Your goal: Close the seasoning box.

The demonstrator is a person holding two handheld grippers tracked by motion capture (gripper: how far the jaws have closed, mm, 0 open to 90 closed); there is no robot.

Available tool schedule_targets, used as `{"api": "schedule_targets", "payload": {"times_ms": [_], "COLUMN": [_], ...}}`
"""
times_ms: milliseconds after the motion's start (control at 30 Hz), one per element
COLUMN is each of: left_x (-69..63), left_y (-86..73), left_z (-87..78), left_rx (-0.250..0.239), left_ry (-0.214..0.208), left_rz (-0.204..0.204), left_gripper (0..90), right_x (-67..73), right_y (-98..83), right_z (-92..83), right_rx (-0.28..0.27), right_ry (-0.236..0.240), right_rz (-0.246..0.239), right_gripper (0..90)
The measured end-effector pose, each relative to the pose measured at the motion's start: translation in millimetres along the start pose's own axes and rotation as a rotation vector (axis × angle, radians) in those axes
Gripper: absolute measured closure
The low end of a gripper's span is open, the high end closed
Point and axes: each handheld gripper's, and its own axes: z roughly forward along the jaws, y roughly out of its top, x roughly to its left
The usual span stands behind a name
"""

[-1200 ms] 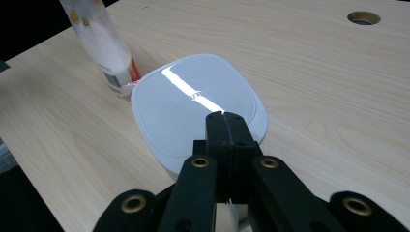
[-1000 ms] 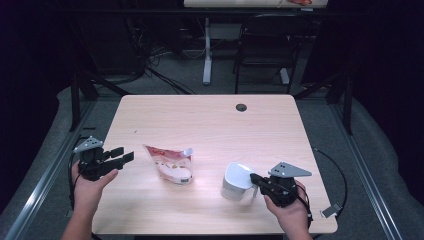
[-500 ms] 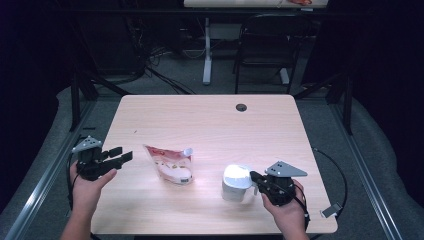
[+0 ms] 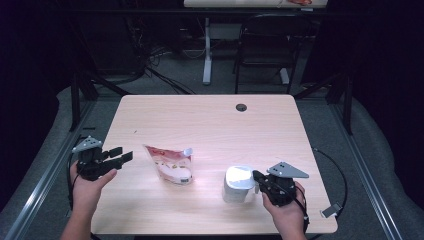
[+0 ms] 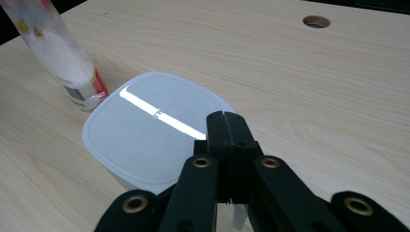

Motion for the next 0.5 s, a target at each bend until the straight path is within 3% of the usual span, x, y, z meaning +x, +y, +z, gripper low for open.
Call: {"api": "schedule_targets", "payload": {"times_ms": [333, 367, 433, 467, 500], "left_x": [-0.2, -0.2, -0.3, -0.2, 0.1], "left_y": [0.1, 0.0, 0.2, 0.3, 0.3], "left_z": [0.0, 0.2, -0.1, -0.5, -0.8], "left_rx": [0.007, 0.003, 0.001, 0.001, 0.0], "left_ry": [0.002, 0.002, 0.002, 0.003, 0.006], "left_rz": [0.003, 0.002, 0.003, 0.004, 0.003], "left_gripper": [47.9, 47.9, 47.9, 47.9, 47.9], "right_x": [1.8, 1.9, 0.7, -0.7, -2.3], "right_y": [0.6, 0.0, -6.7, -13.6, -17.7], "right_z": [2.3, 2.7, 10.8, 13.1, 12.0], "right_rx": [-0.008, 0.005, 0.096, 0.087, 0.067], "right_ry": [0.006, -0.011, -0.066, -0.06, -0.013], "right_rz": [-0.01, -0.013, -0.039, -0.029, 0.002], "right_gripper": [90.0, 90.0, 90.0, 90.0, 90.0]}}
